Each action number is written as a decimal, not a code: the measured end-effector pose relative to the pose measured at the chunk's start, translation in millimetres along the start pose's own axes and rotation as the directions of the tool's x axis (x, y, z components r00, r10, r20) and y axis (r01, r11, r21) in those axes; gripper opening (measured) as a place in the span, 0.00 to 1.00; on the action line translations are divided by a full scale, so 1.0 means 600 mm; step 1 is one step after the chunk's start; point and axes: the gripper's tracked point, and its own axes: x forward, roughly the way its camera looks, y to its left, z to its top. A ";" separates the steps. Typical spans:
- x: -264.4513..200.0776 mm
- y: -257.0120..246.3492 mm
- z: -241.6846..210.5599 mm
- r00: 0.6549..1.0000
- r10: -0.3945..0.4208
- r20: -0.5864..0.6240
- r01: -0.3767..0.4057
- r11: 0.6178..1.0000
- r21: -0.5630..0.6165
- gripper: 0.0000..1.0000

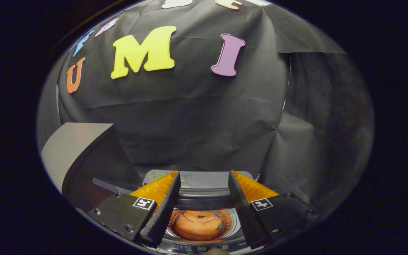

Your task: Put the clothes into the washing machine and then close the washing machine lid.

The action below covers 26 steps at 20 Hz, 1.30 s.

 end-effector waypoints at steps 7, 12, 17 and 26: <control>-0.028 -0.011 -0.134 0.993 -0.027 -0.112 0.022 0.999 -0.042 0.96; -0.052 -0.014 -0.160 0.991 -0.035 -0.131 0.030 0.999 -0.035 0.96; -0.098 -0.014 -0.141 0.995 -0.034 -0.096 0.034 0.999 -0.007 0.96; -0.292 0.010 -0.118 0.996 -0.042 0.078 0.040 0.999 0.023 0.95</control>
